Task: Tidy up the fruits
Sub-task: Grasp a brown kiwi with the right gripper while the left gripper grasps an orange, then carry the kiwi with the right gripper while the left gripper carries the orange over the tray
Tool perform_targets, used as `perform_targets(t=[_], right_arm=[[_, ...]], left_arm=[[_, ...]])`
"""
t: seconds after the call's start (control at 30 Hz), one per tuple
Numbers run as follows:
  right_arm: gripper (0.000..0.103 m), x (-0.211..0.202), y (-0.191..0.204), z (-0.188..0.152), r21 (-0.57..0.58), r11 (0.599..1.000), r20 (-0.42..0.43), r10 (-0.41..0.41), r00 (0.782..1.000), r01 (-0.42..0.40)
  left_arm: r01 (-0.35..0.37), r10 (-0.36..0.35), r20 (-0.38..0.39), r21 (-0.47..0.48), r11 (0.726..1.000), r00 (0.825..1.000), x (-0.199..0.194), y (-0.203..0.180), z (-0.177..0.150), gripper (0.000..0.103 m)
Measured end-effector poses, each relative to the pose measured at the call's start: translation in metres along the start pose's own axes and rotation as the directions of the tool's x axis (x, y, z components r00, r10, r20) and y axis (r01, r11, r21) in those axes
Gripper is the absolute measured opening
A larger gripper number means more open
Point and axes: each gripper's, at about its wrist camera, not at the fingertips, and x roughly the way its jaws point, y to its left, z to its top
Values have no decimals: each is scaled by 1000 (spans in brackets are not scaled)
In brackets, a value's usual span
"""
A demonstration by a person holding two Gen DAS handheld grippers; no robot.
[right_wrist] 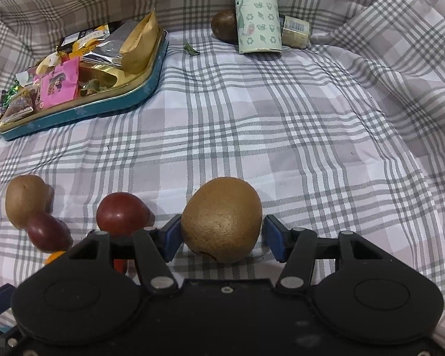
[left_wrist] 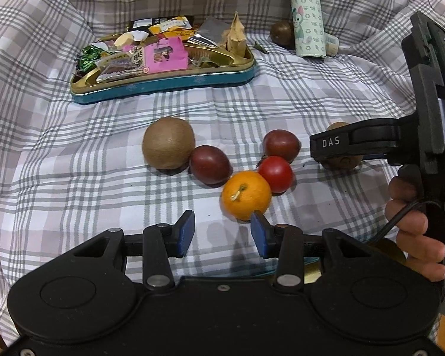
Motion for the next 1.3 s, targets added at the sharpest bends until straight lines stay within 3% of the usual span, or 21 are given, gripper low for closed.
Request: perform_targets(t=[0.4,1.03,1.3], right_arm=[[60,0,-5,2,10,1000,8,26,1000,-27],[60,6,-1,5,-13,1000,25,-8,1000,8],[55,4,2,5,-20,1000,13,-15,1000,15]], left_arm=[[2,-2,-18,-14,1000,1000,14,-14,12,50],[8,-13,-75,-62,998,997,43,-15,21,53],[0,-9,-97,-90,996,995,38,-3,21,51]])
